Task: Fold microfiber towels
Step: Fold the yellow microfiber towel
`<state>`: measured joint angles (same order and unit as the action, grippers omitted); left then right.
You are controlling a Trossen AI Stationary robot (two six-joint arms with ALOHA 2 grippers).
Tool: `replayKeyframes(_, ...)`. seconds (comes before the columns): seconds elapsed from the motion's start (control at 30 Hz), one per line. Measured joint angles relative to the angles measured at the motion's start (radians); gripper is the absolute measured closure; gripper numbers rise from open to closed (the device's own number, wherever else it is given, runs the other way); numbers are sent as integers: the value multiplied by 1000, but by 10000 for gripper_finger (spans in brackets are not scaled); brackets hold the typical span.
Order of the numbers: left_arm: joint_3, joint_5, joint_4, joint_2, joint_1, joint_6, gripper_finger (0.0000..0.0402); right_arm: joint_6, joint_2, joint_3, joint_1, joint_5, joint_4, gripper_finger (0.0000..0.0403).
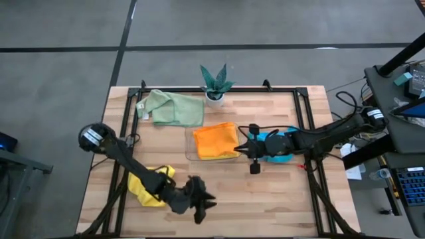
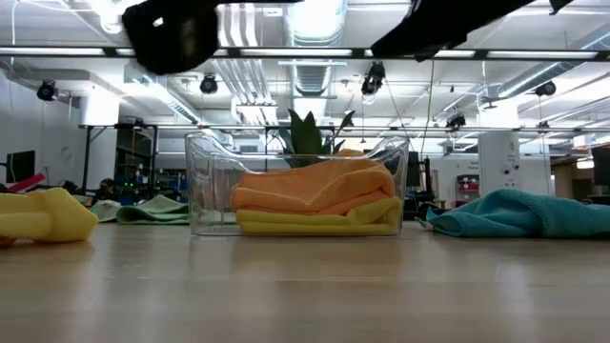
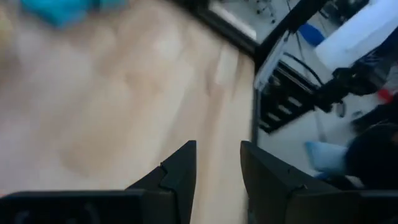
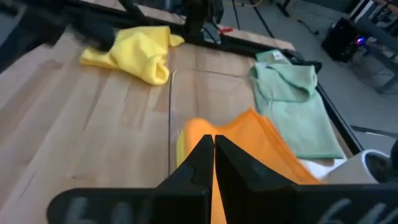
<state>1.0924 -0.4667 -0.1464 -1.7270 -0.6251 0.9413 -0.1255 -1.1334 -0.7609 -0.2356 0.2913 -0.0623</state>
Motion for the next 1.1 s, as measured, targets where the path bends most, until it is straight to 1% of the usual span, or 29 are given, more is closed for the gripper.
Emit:
replayKeyframes(0.07,-3,66,51,-17,-22,141,292,-7,2,-1,0,0,-3,394)
replayKeyframes(0.13,4,169,142,-29,-33,303,292,-10,1,-2,0,0,-5,394)
replayKeyframes(0.17,11,216,205,-33,-39,394,292,-16,1,-2,0,-1,-2,394)
replayKeyframes(0.27,28,335,476,-33,-50,649,294,-18,-1,-2,0,-1,-3,394)
replayKeyframes(0.33,40,382,633,-31,-51,784,302,-17,-2,-2,0,-1,-3,394)
replayKeyframes(0.43,63,414,820,-26,-50,925,322,-16,-2,-2,0,-2,-3,394)
replayKeyframes(0.5,69,426,882,-26,-51,962,337,-16,-2,-2,0,-2,-3,394)
replayKeyframes(0.6,72,431,885,-26,-50,977,355,-15,-2,-2,0,-2,-1,394)
replayKeyframes(0.67,72,450,916,-26,-48,993,365,-15,-2,-2,0,-2,-1,394)
replayKeyframes(0.8,72,590,1041,-34,-51,1041,378,-13,-2,-1,0,-2,1,394)
replayKeyframes(1.0,72,586,1053,-35,-52,1051,380,-13,-2,1,0,-2,0,394)
replayKeyframes(1.1,67,554,1053,-44,-53,1057,380,-13,-2,1,0,-2,0,394)
